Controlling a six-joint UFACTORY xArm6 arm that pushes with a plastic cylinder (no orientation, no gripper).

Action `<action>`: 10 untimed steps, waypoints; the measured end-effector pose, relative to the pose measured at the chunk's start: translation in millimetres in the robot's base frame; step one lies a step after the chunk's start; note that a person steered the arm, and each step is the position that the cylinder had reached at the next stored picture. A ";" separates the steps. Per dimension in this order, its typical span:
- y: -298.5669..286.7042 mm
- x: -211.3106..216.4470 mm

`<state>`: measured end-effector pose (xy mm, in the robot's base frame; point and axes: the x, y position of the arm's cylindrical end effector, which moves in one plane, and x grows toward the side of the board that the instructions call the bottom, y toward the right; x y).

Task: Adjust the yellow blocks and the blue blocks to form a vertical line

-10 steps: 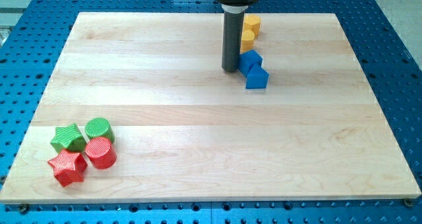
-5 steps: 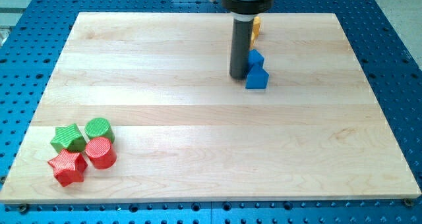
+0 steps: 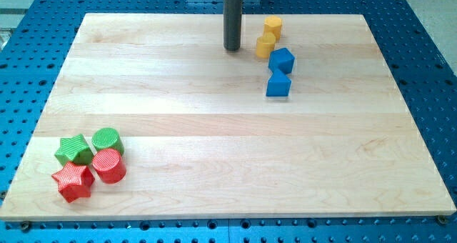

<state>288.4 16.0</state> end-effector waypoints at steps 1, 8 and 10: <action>27.7 0.1; 57.1 -45.7; 37.0 44.2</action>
<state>332.6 53.0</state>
